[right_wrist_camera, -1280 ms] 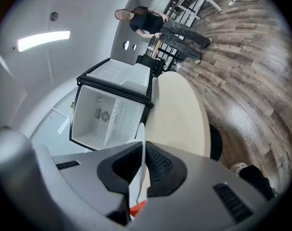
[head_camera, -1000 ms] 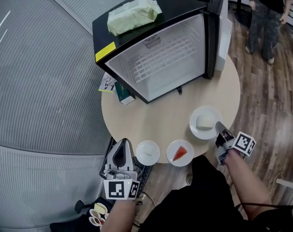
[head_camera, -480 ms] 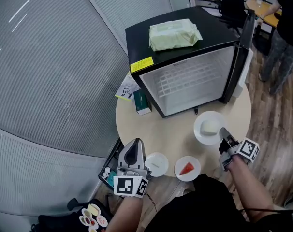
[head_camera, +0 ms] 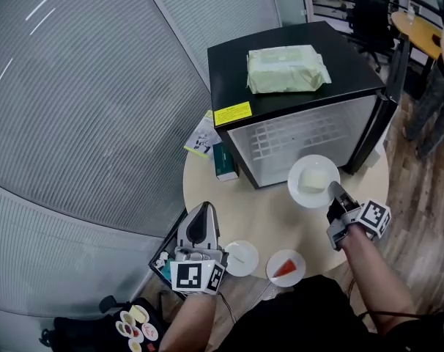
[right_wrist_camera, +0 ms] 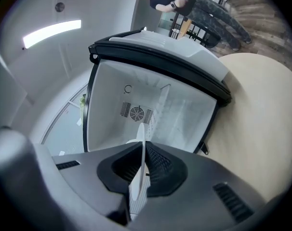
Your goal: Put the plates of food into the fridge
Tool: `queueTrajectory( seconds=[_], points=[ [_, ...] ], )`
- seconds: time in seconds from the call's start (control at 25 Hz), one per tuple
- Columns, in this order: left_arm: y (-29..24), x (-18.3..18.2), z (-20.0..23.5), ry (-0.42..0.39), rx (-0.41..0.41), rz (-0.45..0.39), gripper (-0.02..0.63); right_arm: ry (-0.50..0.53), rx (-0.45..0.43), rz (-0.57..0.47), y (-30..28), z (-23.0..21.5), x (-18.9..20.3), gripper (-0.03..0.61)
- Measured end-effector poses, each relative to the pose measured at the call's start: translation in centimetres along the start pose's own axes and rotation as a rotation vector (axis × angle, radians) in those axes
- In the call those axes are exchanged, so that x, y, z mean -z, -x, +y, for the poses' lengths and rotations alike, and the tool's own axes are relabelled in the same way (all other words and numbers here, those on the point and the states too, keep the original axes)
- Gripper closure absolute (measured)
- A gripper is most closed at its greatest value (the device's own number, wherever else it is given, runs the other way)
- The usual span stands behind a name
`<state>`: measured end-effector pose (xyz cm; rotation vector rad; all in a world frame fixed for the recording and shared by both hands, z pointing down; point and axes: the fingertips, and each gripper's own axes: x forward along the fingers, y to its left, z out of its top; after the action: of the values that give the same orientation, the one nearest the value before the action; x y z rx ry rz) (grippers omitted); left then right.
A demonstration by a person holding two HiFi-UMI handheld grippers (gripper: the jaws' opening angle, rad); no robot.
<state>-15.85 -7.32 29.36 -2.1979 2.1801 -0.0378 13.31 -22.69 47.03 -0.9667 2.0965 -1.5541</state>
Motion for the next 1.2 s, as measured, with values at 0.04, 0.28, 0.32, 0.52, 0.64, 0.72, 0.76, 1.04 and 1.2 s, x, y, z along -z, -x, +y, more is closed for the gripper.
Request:
queueTrajectory(
  seconds=[0.04, 0.28, 0.32, 0.52, 0.64, 0.72, 0.76, 1.04, 1.2],
  points=[
    [-0.3, 0.1, 0.4, 0.003, -0.012, 0.009, 0.611, -0.002, 0.0, 0.004, -0.8, 0.2, -0.1, 0.56],
    [-1.4, -0.4, 2.3, 0.003, -0.053, 0.013, 0.611, -0.017, -0.014, 0.042, -5.1, 1.5, 0.0, 0.56],
    [-1.6, -0.3, 2.6, 0.002, -0.057, 0.018, 0.611, -0.019, -0.012, 0.047, -5.7, 1.5, 0.1, 0.56],
    [-2.1, 0.4, 4.1, 0.005, -0.073, 0.039, 0.611, -0.018, 0.002, 0.065, -9.0, 1.6, -0.1, 0.56],
    [-2.0, 0.8, 4.8, 0.002, -0.088, 0.05, 0.611, -0.028, 0.0, 0.063, -10.9, 1.6, -0.3, 0.56],
    [-2.1, 0.9, 5.3, 0.002, -0.098, 0.053, 0.611, -0.036, 0.01, 0.058, -11.9, 1.7, -0.4, 0.56],
    [-2.1, 1.0, 5.5, 0.008, -0.105, 0.054, 0.611, -0.036, 0.019, 0.056, -12.3, 1.6, -0.5, 0.56],
    [-2.8, 1.7, 6.5, 0.015, -0.125, 0.072, 0.611, -0.057, 0.046, 0.057, -15.1, 1.2, -0.4, 0.56],
    [-2.9, 2.4, 7.4, 0.029, -0.143, 0.083, 0.611, -0.055, 0.07, 0.063, -16.3, 0.8, -0.3, 0.56]
  ],
)
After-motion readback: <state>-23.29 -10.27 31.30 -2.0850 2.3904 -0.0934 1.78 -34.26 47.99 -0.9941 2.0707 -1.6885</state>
